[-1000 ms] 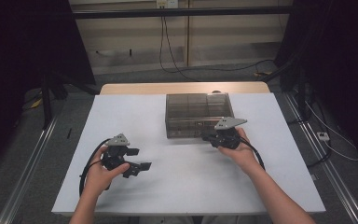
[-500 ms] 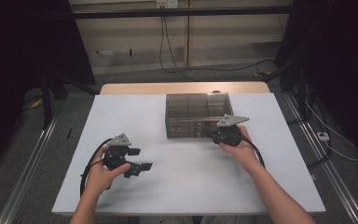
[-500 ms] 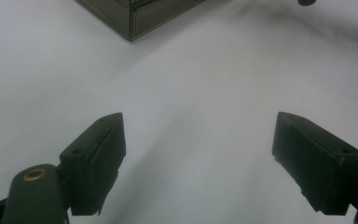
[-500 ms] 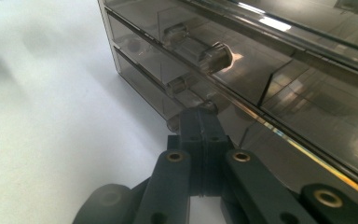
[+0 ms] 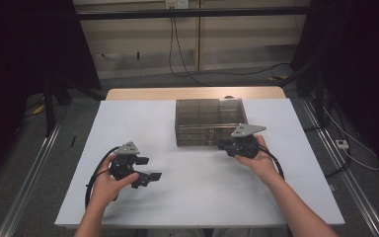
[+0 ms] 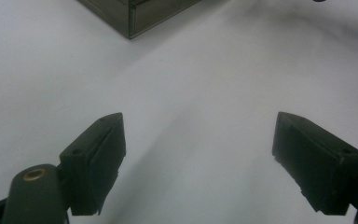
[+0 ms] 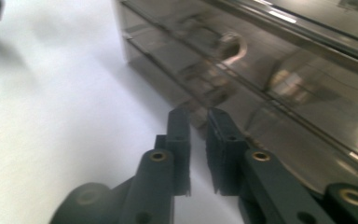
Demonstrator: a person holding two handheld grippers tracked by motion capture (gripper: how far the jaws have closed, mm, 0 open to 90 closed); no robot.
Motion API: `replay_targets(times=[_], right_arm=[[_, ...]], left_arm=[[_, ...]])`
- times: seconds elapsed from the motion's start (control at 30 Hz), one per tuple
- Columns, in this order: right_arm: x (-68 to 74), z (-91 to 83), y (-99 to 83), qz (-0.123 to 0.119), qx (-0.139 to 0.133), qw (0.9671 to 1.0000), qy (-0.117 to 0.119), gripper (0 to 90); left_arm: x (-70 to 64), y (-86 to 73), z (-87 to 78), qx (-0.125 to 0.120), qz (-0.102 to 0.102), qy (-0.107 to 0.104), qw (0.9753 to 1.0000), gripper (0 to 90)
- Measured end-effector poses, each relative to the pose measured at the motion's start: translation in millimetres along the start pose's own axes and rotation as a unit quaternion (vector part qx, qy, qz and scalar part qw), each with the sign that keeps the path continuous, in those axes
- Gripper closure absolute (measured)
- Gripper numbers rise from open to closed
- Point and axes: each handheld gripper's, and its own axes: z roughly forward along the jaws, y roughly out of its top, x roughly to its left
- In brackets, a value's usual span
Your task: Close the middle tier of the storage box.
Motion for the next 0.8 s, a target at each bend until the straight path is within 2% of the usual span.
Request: replay_targets(times=[0.07, 0.13, 0.2, 0.37, 0.5, 0.8], right_arm=[[5.3, -5.2, 0.2, -0.007, -0.002, 1.0000, 0.004, 70.6], [9.5, -11.1, -1.5, -0.003, -0.001, 1.0000, 0.008, 65.4], [12.3, -16.8, -4.7, 0.005, 0.001, 0.9999, 0.012, 58.8], [14.0, -31.7, -14.8, 0.029, -0.002, 0.9995, 0.010, 50.3], [14.5, -40.1, -22.3, 0.039, 0.001, 0.9992, 0.006, 46.8], [19.7, -57.8, -40.0, 0.047, -0.004, 0.9989, 0.002, 37.9]], left_arm=[[-0.1, -0.2, -0.5, -0.002, -0.002, -0.001, 1.0000, 17.5], [0.1, -0.4, -0.3, -0.004, -0.002, 0.000, 1.0000, 17.6], [0.1, -0.3, -0.4, -0.001, -0.001, 0.001, 1.0000, 17.5], [-0.5, -0.2, -0.1, -0.001, 0.000, 0.002, 1.0000, 17.5], [-1.2, -0.3, 0.6, -0.003, 0.000, 0.003, 1.0000, 17.5], [-0.8, -0.8, -1.8, -0.005, -0.001, 0.005, 1.0000, 17.5]])
